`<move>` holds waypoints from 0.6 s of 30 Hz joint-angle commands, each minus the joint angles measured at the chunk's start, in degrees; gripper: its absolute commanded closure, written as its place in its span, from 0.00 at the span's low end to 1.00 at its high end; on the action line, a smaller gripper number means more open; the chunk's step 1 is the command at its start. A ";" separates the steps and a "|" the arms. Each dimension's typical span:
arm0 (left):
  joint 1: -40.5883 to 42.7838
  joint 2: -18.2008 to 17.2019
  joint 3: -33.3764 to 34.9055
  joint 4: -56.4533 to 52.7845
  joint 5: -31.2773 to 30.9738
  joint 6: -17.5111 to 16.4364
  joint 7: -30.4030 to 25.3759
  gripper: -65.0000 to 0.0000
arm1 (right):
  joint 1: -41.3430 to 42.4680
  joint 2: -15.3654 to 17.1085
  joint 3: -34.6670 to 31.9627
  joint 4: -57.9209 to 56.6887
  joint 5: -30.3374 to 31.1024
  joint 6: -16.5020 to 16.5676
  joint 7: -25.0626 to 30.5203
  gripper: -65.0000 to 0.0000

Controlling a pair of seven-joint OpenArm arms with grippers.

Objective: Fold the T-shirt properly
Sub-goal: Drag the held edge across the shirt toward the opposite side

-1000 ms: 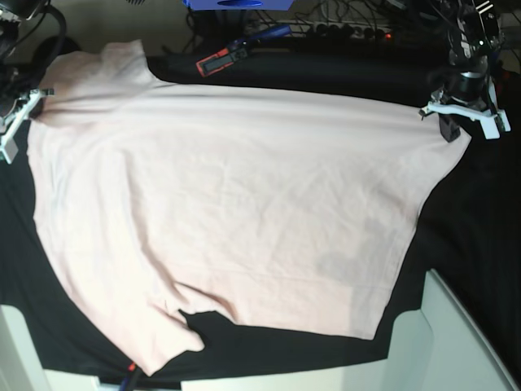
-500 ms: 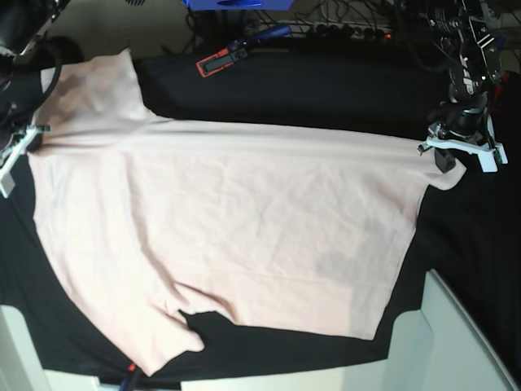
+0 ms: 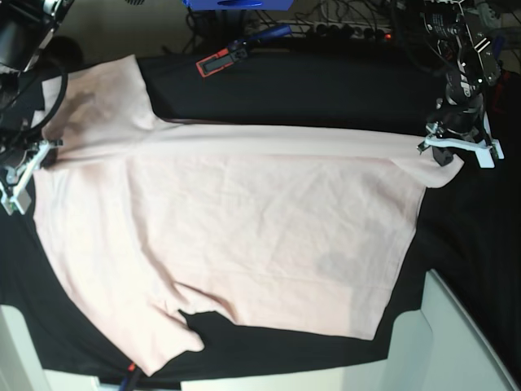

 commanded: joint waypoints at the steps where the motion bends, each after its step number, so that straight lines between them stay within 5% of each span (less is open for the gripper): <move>1: -0.16 -0.40 -0.85 1.05 -0.29 0.26 -1.37 1.00 | 1.09 1.46 0.10 0.70 0.49 -0.01 0.78 1.00; 18: -10.80 3.03 -11.04 -7.39 -0.03 0.34 -1.46 1.00 | 6.89 2.34 -0.07 -3.17 0.49 -0.01 1.92 1.00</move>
